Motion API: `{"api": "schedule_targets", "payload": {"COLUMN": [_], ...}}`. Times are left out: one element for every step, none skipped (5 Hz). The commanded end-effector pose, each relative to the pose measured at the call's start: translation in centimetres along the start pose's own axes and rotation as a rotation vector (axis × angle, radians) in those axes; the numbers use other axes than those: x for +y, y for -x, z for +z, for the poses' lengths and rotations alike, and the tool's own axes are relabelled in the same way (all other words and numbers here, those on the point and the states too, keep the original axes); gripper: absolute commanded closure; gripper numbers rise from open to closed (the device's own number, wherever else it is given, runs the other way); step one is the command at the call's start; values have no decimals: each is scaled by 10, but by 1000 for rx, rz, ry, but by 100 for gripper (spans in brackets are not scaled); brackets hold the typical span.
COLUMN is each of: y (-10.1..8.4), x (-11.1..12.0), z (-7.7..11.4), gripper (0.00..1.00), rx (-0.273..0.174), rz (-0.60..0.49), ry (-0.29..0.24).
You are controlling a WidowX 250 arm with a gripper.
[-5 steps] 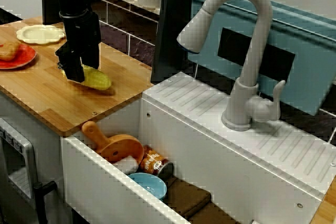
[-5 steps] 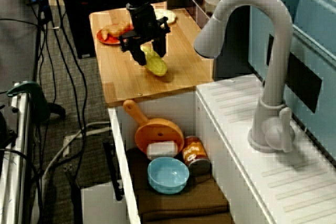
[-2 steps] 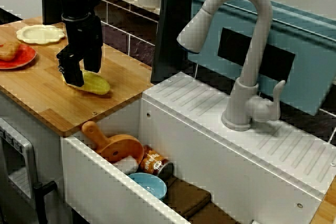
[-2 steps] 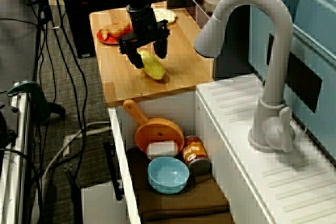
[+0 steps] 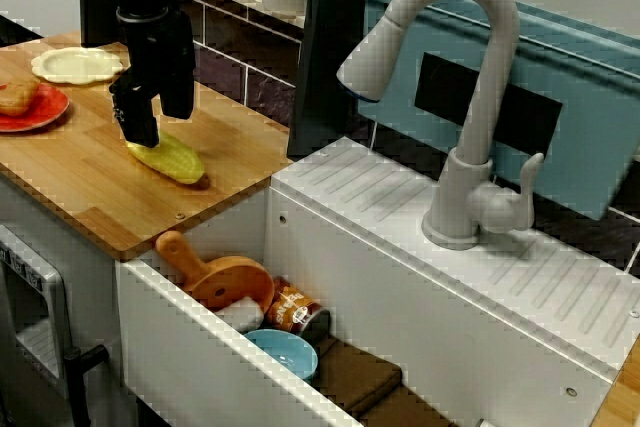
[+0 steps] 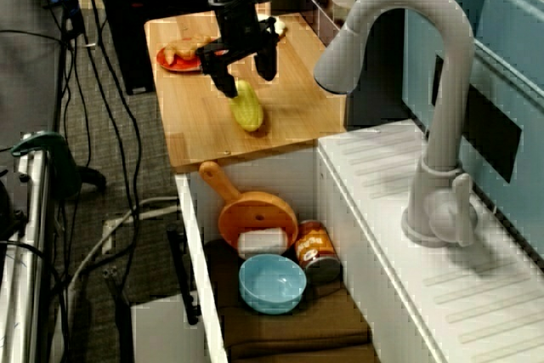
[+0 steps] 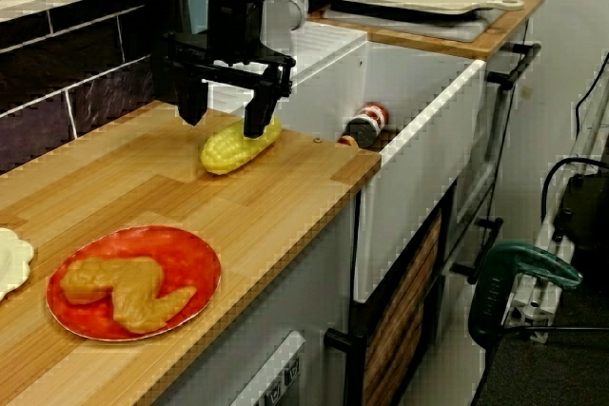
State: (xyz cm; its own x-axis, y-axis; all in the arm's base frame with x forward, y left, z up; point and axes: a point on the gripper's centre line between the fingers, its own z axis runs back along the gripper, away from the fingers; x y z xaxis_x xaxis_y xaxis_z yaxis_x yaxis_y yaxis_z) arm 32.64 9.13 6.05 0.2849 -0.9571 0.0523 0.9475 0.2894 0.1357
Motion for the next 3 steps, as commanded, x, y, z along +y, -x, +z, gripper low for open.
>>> {"api": "schedule_targets", "payload": {"y": [16, 29, 44], "x": [9, 12, 15], "z": [22, 22, 23], "gripper": [0, 0, 0], "rx": [15, 28, 34], "rz": [15, 32, 55], "ry": [-57, -70, -76]}}
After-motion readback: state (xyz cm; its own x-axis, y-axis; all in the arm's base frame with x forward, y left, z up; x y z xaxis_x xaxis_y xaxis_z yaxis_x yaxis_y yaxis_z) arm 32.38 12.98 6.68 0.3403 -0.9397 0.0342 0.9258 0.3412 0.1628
